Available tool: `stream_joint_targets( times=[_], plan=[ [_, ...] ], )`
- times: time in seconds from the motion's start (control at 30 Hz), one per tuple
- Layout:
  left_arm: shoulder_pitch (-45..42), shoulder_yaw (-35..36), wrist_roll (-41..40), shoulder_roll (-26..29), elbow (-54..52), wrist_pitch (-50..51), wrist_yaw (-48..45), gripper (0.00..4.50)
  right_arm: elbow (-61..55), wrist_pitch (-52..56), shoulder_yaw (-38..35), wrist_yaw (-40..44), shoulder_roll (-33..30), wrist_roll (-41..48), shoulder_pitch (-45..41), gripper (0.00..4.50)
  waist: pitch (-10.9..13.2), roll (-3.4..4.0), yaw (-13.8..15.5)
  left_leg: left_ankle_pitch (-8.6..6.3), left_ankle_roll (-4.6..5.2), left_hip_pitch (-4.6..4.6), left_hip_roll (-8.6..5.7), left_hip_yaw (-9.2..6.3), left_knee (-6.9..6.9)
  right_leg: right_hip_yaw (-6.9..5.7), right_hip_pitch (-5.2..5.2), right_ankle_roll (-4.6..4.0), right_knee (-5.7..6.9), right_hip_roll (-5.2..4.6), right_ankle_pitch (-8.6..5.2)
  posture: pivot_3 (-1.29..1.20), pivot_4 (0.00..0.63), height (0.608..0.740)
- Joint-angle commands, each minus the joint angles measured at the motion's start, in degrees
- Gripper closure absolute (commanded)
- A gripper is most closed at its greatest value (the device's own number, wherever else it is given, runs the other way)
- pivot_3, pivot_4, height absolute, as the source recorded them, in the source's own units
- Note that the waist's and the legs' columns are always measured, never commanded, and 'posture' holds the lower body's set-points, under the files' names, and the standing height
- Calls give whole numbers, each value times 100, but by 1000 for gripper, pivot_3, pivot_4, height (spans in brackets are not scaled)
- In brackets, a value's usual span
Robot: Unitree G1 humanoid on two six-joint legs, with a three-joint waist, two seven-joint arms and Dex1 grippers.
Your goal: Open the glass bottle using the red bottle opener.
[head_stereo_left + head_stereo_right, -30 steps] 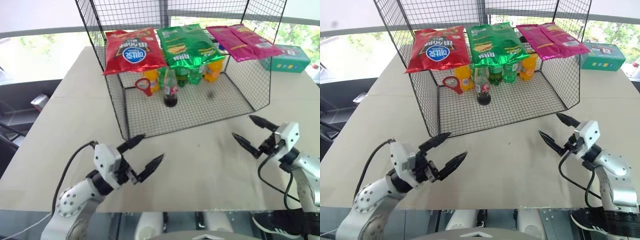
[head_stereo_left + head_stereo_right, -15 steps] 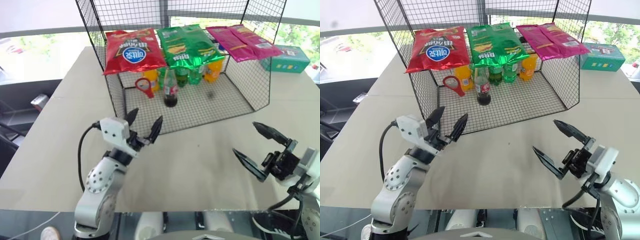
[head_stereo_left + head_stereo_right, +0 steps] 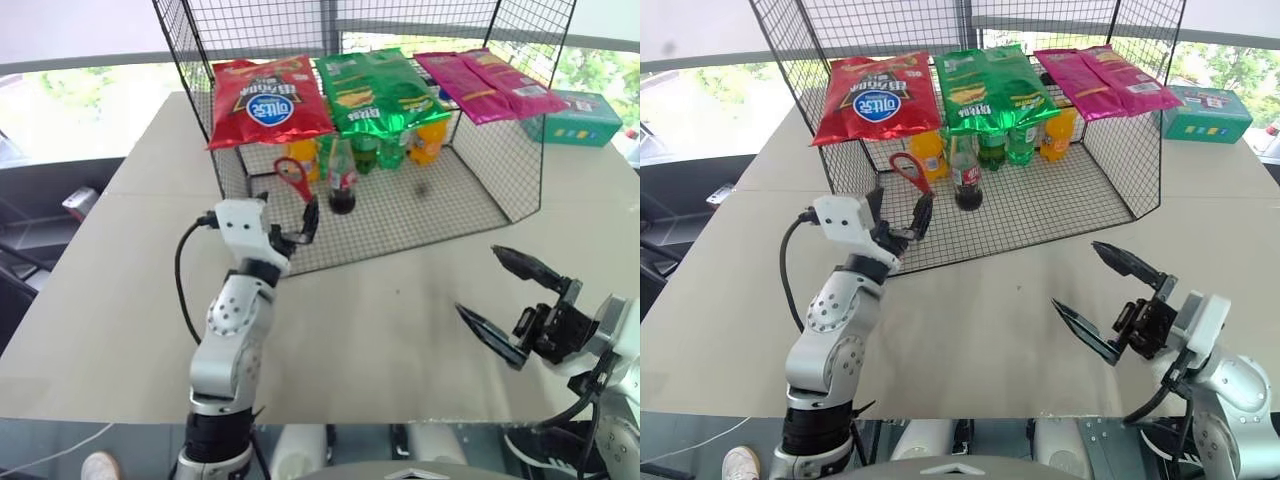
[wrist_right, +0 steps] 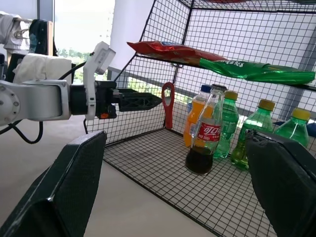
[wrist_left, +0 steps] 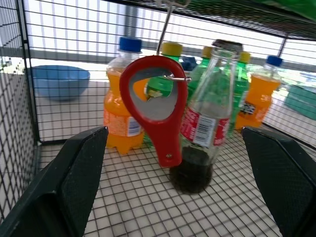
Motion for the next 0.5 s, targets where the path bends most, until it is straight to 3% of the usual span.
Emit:
stream_joint_targets(
  times=[0.03,0.47,0.5],
  plan=[
    [-162,-37,123,-63,-45,-17,97,44,-56,-226,14,54,14,-44,-59,0,0,0,0,0,0,0,0,0,0,0,0,0,0,0,0,0,150,740],
    [-787,52,367,-299,525,-73,287,44,302,-622,-129,321,-46,-44,162,0,1,-1,1,0,0,0,-1,0,1,0,0,2,-1,0,1,0,150,740],
    [-864,64,355,-286,602,-105,254,274,346,-657,-131,334,-41,-51,162,0,1,-2,1,0,0,0,-1,0,1,0,0,2,0,0,1,0,150,740]
  ],
)
